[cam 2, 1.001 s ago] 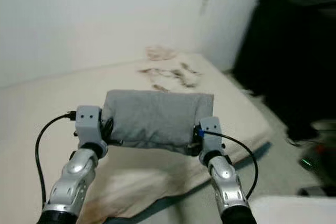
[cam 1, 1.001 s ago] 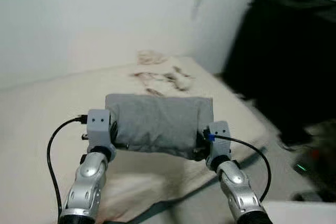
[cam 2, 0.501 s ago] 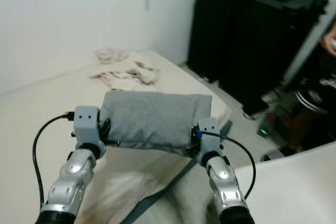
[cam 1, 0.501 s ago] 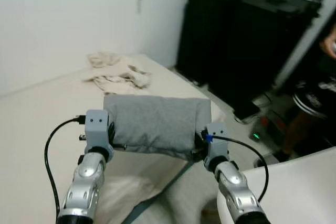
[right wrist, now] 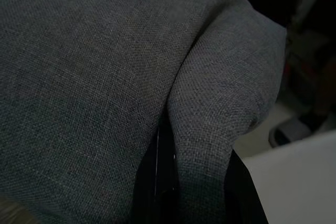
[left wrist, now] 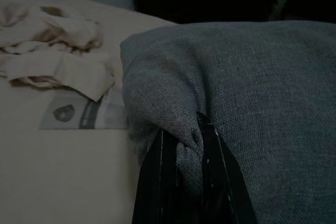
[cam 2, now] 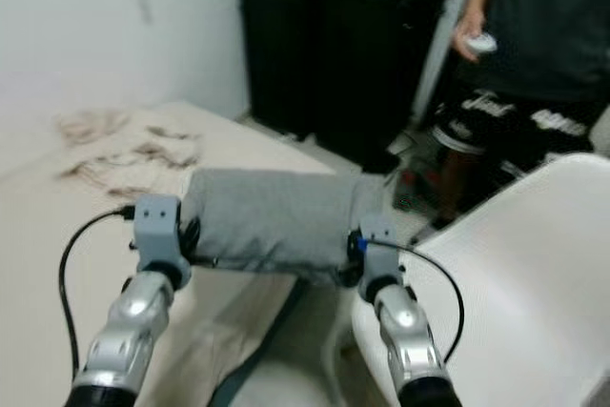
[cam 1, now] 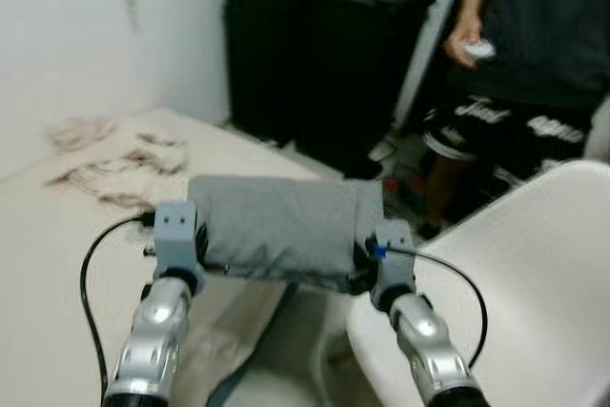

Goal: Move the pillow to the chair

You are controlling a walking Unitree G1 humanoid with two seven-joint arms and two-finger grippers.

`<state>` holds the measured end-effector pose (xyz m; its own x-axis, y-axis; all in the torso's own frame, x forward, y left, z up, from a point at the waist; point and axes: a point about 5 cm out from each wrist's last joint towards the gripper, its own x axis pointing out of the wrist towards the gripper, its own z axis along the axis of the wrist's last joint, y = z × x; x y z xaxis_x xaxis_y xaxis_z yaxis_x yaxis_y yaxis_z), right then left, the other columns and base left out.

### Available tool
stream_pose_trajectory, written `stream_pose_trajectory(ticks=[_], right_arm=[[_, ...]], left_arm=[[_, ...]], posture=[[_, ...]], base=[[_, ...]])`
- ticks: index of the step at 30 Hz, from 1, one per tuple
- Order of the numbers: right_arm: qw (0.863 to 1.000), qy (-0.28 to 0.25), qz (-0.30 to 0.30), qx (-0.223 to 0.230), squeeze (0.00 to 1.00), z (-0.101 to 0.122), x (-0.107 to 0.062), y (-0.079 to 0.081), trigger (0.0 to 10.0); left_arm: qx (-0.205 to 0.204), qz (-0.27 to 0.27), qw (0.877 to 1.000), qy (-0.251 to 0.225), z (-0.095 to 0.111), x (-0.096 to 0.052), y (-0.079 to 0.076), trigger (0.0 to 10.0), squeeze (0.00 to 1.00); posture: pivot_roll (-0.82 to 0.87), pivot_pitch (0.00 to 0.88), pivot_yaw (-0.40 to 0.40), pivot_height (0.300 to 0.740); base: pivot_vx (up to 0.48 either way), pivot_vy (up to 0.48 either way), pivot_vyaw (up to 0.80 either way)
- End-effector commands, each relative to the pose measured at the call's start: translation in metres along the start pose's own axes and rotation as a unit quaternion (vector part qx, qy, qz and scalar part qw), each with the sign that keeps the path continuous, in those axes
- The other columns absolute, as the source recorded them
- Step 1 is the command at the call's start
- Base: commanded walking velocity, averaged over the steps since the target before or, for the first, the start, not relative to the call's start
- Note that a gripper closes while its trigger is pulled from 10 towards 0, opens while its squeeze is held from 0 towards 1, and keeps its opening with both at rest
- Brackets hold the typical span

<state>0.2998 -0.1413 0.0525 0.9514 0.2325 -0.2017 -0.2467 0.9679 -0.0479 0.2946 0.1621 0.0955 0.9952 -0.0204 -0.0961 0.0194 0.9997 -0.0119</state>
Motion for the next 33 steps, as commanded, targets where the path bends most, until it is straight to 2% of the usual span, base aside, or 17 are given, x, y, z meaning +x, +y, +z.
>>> stream_pose_trajectory(ticks=[1, 29, 30, 33], right_arm=[[1.0, -0.009, 0.012, -0.01, 0.0, 0.0046, 0.0013, 0.0035, 10.0], [1.0, 0.004, -0.001, -0.009, 0.0, -0.0009, -0.0002, -0.0017, 10.0], [1.0, 0.006, -0.002, -0.01, 0.0, -0.0015, -0.0004, -0.0027, 10.0], [1.0, 0.007, -0.002, -0.01, 0.0, -0.0019, -0.0005, -0.0026, 10.0]], left_arm=[[0.005, -0.017, 1.0, -0.009, 0.0042, 0.0022, -0.0084, 10.0, 0.0], [-0.001, -0.018, 1.0, -0.003, 0.0028, 0.0038, -0.0095, 10.0, 0.0], [-0.018, -0.011, 1.0, -0.003, 0.0047, 0.0056, -0.0082, 10.0, 0.0], [-0.022, -0.009, 1.0, -0.004, 0.0059, 0.0066, -0.007, 10.0, 0.0]], posture=[[0.02, 0.067, -0.003, 0.74], [0.02, 0.064, -0.006, 0.74], [0.02, 0.064, -0.01, 0.74], [0.02, 0.065, -0.011, 0.74]], base=[[0.0, 0.0, -0.8], [0.0, 0.0, -0.8], [0.0, 0.0, -0.8], [0.0, 0.0, -0.8]])
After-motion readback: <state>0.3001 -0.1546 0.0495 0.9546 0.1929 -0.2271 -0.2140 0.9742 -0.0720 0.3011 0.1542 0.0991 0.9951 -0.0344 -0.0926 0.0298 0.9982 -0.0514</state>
